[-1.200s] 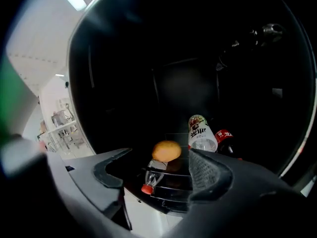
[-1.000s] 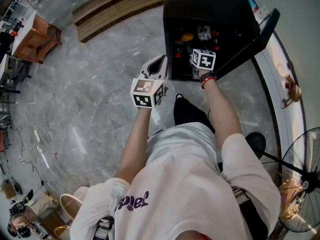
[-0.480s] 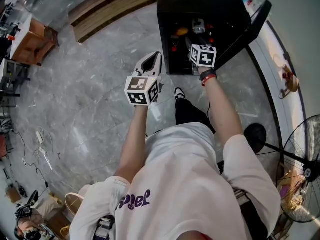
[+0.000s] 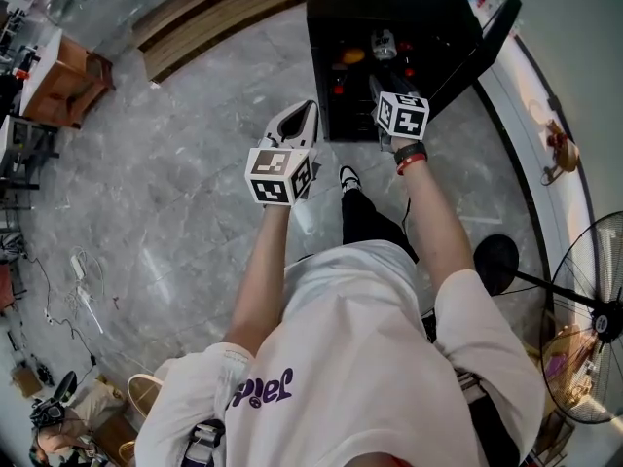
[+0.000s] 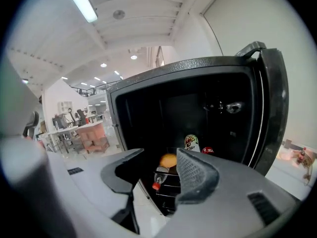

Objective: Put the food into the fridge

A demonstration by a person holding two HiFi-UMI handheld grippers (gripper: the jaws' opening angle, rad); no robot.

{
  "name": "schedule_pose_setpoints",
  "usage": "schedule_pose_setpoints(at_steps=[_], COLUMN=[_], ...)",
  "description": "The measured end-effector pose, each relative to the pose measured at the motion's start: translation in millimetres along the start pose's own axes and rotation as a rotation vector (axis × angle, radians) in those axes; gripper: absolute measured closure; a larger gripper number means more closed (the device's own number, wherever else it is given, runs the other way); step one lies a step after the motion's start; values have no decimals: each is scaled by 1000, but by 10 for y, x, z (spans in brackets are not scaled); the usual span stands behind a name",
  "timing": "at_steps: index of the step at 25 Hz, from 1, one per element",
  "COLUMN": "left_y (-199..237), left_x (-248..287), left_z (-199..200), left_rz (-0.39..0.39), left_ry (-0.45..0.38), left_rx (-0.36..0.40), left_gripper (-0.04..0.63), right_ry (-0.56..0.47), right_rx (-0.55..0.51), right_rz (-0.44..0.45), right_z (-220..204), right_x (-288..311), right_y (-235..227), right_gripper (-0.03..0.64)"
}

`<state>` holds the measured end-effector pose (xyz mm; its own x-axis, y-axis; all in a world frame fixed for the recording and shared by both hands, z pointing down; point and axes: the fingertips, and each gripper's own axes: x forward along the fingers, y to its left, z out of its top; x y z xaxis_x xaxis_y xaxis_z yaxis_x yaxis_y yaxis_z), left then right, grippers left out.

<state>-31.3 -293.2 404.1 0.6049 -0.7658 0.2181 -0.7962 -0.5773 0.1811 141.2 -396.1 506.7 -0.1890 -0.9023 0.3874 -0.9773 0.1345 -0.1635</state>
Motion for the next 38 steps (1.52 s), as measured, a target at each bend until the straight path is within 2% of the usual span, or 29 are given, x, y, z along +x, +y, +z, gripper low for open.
schedule_pose_setpoints(at_steps=[16,38], left_y=[-117,-233], left_x=[-404,-696], left_z=[86,76], left_rz=[-9,2], left_ry=[-30,-60], left_rx=[23,54], left_gripper=[578,578], right_ry=[-73,-136], right_rx=[-25,-30], right_rz=[15,30], right_z=[168,153], right_x=[-798,-1773], right_y=[312,573], right_gripper=[486,546])
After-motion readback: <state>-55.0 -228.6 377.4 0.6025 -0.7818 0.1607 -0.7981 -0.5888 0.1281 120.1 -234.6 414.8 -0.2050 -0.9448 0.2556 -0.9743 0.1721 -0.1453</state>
